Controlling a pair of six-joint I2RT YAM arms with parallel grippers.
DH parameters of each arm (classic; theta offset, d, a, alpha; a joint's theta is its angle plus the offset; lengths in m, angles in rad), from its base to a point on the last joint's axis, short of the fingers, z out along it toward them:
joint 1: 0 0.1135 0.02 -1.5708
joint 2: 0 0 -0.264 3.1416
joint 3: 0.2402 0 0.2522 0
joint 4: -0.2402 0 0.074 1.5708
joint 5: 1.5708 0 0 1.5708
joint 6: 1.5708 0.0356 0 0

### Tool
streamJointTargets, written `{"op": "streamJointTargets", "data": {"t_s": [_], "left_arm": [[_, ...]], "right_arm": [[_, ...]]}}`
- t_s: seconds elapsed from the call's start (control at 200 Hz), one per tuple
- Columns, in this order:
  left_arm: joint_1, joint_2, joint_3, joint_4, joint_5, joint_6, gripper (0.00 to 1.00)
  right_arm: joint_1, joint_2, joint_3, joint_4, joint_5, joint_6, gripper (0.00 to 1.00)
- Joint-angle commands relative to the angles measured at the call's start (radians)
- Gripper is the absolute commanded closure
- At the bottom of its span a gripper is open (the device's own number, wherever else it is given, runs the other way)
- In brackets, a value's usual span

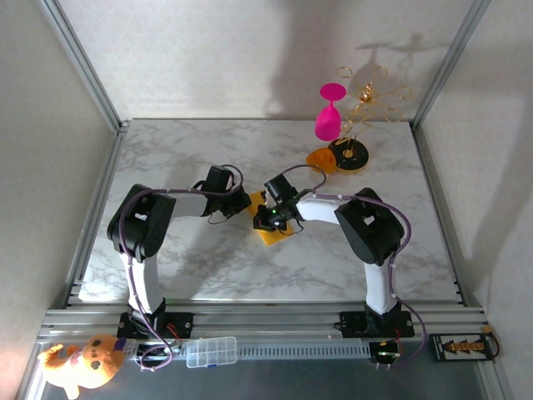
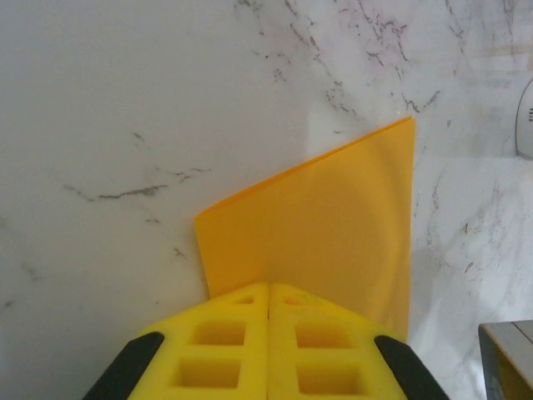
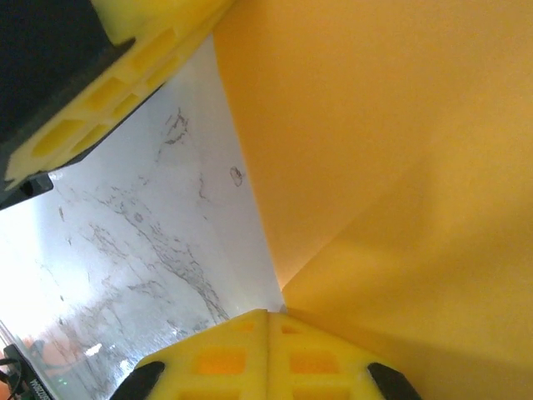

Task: Fold a paper plane with a square sheet of paper (pick it up from the middle)
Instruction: First fold in half a square sheet of paper at the center of the table.

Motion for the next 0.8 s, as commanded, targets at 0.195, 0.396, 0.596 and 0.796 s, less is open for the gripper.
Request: {"op": "streamJointTargets", "data": {"t_s": [0.195, 0.396, 0.596, 0.796], "left_arm": [[-0.016, 0.009, 0.019, -0.084, -0.021, 0.019, 0.94], [-0.016, 0.003, 0.036, -0.071, 0.002, 0.026, 0.92], [-0.034, -0.104, -0.015, 0.059, 0.055, 0.074, 0.80], [-0.075, -0.173, -0.088, 0.084, 0.055, 0.103, 0.81]], "right_arm": [[0.012, -0.065, -0.074, -0.087, -0.003, -0.042, 0.97], [0.011, -0.081, -0.105, -0.098, -0.006, -0.050, 0.96], [0.011, -0.056, -0.113, -0.093, 0.020, -0.045, 0.97], [0.011, -0.044, -0.112, -0.103, 0.042, -0.045, 0.98]]}}
